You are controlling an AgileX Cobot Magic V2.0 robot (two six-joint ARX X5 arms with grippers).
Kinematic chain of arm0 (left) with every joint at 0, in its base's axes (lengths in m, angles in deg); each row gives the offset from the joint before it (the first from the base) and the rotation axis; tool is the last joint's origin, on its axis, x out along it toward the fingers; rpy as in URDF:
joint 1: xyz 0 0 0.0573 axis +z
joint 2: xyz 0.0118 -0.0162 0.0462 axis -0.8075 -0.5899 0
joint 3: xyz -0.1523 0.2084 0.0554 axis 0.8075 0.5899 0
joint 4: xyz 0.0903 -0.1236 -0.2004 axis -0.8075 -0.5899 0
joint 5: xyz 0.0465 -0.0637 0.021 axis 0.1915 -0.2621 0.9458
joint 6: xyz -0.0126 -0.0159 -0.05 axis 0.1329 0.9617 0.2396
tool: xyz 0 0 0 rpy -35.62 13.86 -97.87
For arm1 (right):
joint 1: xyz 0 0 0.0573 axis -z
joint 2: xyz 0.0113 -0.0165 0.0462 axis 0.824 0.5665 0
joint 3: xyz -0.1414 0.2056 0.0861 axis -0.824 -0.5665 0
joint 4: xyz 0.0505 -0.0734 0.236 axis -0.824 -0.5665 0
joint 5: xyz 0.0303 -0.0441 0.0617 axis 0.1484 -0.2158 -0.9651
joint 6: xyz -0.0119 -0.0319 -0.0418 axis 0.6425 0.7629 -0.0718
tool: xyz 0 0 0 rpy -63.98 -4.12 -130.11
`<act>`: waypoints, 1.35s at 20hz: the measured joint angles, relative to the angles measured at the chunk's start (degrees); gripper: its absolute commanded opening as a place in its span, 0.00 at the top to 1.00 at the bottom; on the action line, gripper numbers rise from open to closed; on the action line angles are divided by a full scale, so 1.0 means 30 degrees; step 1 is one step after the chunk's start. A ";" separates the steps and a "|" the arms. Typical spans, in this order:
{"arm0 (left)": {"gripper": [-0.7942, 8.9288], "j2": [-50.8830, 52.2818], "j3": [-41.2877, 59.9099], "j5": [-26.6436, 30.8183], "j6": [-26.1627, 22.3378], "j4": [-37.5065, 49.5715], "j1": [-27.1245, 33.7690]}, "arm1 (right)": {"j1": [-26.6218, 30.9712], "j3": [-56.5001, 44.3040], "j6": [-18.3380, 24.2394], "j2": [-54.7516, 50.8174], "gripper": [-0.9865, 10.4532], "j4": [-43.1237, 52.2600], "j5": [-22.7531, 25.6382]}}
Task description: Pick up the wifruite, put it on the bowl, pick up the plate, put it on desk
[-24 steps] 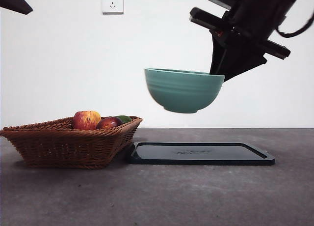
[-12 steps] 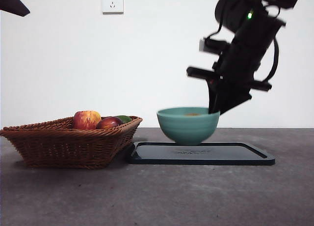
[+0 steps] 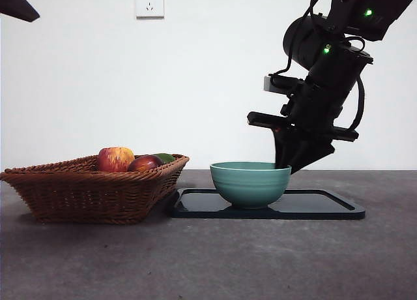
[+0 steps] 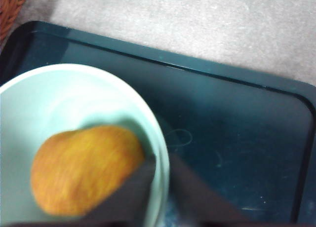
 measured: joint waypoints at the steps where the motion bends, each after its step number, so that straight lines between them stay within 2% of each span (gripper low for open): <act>1: 0.56 0.0000 0.0000 0.0000 0.0000 0.0000 0.0000 | 0.0000 0.0000 -0.0015 0.0000 0.71 -0.0007 -0.0007; 6: 0.56 0.0000 0.0000 0.0000 0.0000 0.0000 0.0000 | 0.0000 0.0000 -0.0087 -0.0350 0.71 -0.0590 -0.0044; 12: 0.56 0.0000 0.0000 0.0000 0.0000 0.0000 0.0000 | 0.0000 0.0015 -0.0087 -0.3956 0.71 -0.1821 -0.0044; 17: 0.56 0.0000 0.0000 0.0000 -0.0080 0.0000 0.0000 | 0.0000 0.0015 0.0124 -0.8225 0.71 -0.5209 -0.1501; 27: 0.56 0.0000 0.0000 0.0000 -0.0146 0.0000 0.0000 | -0.0357 0.0015 0.1479 -1.7099 0.71 -1.2203 -0.2521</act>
